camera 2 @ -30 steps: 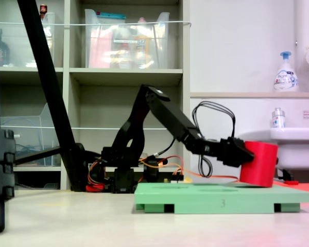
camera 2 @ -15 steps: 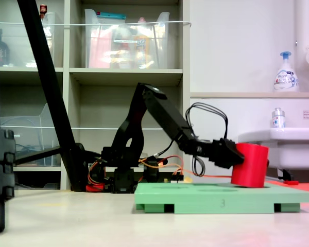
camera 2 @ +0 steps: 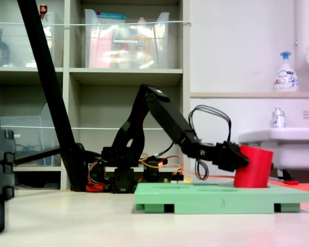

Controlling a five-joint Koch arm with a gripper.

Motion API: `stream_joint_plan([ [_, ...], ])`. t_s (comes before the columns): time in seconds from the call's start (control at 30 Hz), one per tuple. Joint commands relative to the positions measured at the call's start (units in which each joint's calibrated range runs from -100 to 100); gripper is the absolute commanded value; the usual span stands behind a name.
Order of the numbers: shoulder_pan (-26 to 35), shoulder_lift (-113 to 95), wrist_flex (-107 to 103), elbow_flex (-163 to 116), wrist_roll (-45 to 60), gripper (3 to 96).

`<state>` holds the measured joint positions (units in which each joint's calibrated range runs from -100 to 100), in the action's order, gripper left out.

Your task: Put the cylinder block into the corresponding hole

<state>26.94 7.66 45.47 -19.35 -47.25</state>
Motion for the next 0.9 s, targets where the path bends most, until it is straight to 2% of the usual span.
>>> stream_joint_plan([
  [0.03,0.49,1.28,4.26,3.40,0.39,36.7],
  [0.27,0.68,3.09,4.26,4.00,0.34,36.8],
  [0.37,0.59,3.93,4.36,4.10,-0.20,46.9],
  [0.47,0.59,3.93,4.65,2.60,-0.20,52.6],
  [0.63,0.39,3.51,8.02,-2.58,-0.05,81.3],
  [0.73,0.24,0.02,9.17,-6.77,0.00,92.5],
  [0.9,-0.49,-17.16,6.96,-13.55,0.10,95.2],
])
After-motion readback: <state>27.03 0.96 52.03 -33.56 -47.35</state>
